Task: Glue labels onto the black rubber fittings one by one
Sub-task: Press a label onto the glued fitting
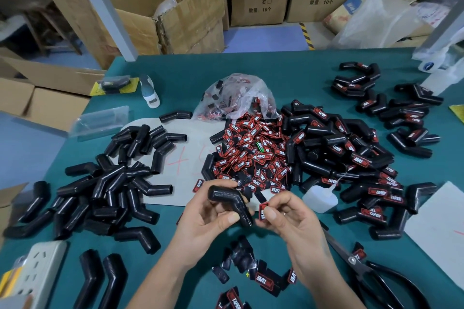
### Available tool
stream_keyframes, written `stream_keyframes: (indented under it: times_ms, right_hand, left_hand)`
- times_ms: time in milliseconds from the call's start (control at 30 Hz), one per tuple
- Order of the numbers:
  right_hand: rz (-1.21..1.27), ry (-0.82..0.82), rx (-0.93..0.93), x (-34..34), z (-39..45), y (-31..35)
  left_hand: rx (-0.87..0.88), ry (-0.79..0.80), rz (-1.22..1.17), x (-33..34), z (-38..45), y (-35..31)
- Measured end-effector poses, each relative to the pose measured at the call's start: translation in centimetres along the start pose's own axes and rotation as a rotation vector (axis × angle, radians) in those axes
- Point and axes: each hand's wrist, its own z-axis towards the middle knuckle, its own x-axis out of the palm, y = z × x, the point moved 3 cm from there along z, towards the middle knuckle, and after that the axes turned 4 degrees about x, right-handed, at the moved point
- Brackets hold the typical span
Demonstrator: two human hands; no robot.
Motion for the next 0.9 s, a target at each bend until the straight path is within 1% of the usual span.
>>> stream_keyframes:
  times_ms: [100, 233, 400, 533, 700, 900]
  right_hand:
    - [0.018, 0.007, 0.008, 0.0, -0.1, 0.1]
    - [0.086, 0.034, 0.013, 0.0, -0.1, 0.2]
    - [0.071, 0.059, 0.019, 0.0, -0.2, 0.5]
    - [-0.013, 0.061, 0.017, 0.3, -0.5, 1.0]
    - [-0.015, 0.121, 0.036, 0.6, -0.3, 0.8]
    - [-0.049, 0.087, 0.025, 0.8, -0.3, 0.7]
  left_hand:
    - [0.007, 0.014, -0.052, 0.0, -0.3, -0.1]
    - [-0.003, 0.076, -0.1, 0.4, -0.7, -0.5]
    - [-0.009, 0.059, -0.058, 0.8, -0.8, -1.0]
    - [-0.019, 0.05, 0.0, 0.7, -0.8, -1.3]
    - [-0.057, 0.04, 0.087, 0.4, -1.0, -1.0]
    - [-0.066, 0.052, 0.125, 0.5, -0.8, -1.1]
